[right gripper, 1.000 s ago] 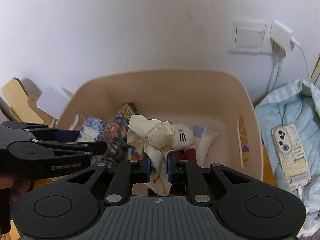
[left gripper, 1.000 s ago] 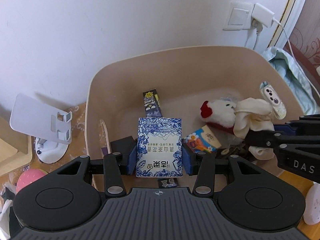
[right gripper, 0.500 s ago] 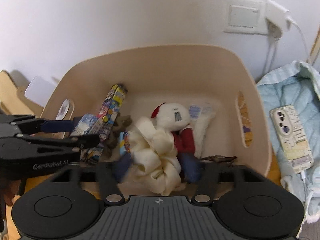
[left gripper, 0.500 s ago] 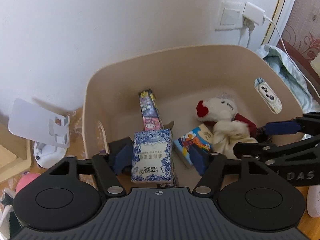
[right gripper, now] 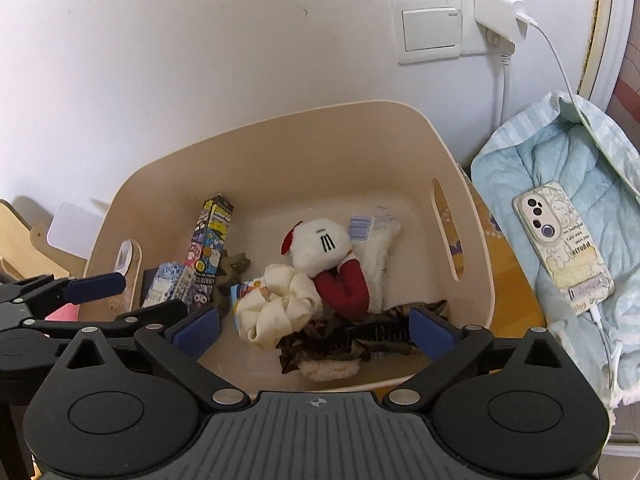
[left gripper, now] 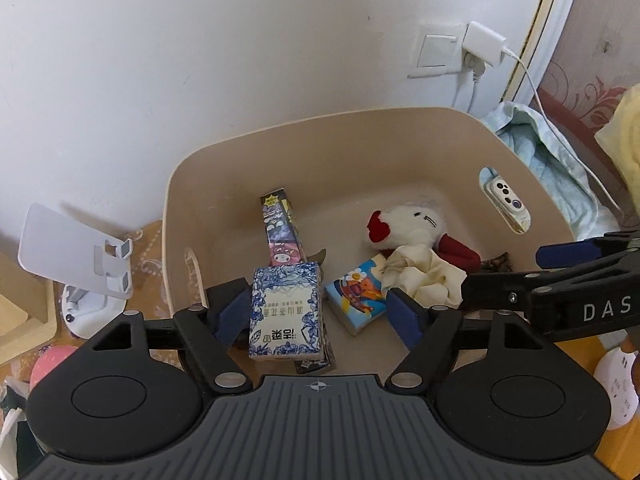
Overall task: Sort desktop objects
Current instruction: 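Lower and open both tools to drop the tissue pack and scrunchie in the basket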
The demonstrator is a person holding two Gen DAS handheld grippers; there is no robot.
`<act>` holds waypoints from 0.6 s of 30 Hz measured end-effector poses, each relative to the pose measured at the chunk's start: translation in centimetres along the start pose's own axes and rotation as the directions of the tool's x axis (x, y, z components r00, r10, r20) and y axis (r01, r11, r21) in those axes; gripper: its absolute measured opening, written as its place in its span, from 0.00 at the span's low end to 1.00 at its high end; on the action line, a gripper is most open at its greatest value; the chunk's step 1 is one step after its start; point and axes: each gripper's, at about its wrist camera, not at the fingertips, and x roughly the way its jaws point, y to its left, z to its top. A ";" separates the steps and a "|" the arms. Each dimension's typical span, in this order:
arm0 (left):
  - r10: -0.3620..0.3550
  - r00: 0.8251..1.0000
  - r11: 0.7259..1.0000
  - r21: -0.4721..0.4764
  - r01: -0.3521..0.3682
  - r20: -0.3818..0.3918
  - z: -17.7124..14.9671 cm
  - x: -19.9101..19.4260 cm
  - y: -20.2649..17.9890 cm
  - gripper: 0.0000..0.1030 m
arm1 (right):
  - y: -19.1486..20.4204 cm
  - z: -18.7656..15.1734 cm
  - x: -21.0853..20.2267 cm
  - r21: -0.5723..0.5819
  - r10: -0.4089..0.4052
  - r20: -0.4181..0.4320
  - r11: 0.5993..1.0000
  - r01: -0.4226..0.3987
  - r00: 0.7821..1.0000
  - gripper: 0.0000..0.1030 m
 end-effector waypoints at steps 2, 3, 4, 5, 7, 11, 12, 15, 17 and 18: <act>-0.016 1.000 1.000 0.012 0.016 0.008 -0.2 -0.5 0.0 0.74 | 0.2 -0.3 -0.4 -0.011 -0.004 0.003 1.000 0.004 1.000 1.00; -0.024 1.000 0.999 0.024 0.023 0.011 -0.3 -0.8 0.0 0.74 | 0.3 -0.4 -0.6 -0.016 -0.011 0.006 1.000 0.011 1.000 1.00; -0.034 0.999 0.999 0.038 0.034 0.011 -0.3 -1.0 0.0 0.74 | 0.4 -0.4 -0.9 -0.020 -0.015 0.007 1.000 0.016 1.000 1.00; -0.043 0.999 0.998 0.040 0.043 0.008 -0.4 -1.2 0.0 0.74 | 0.5 -0.4 -1.2 -0.022 -0.016 0.007 1.000 0.016 1.000 1.00; -0.079 0.997 0.995 0.061 0.079 0.001 -0.5 -1.7 0.1 0.74 | 0.7 -0.5 -1.8 -0.021 -0.011 0.009 1.000 0.011 1.000 1.00; -0.103 0.995 0.991 0.091 0.102 0.005 -0.9 -3.2 0.4 0.74 | 1.0 -0.8 -2.8 -0.024 -0.008 0.016 1.000 0.008 1.000 1.00; -0.118 0.993 0.987 0.106 0.117 0.002 -0.9 -3.6 0.4 0.74 | 1.2 -0.8 -3.1 -0.026 -0.008 0.017 1.000 0.008 1.000 1.00; -0.142 0.990 0.978 0.152 0.139 0.009 -1.2 -4.8 0.6 0.74 | 1.5 -1.2 -3.9 -0.023 -0.004 0.017 1.000 0.004 1.000 1.00; -0.157 0.988 0.971 0.186 0.153 0.010 -1.5 -5.6 0.8 0.74 | 1.7 -1.5 -4.5 -0.020 -0.003 0.018 1.000 0.003 1.000 1.00; -0.167 0.986 0.967 0.198 0.163 0.007 -1.6 -6.0 0.9 0.74 | 1.8 -1.7 -4.7 -0.018 -0.002 0.017 1.000 0.002 1.000 1.00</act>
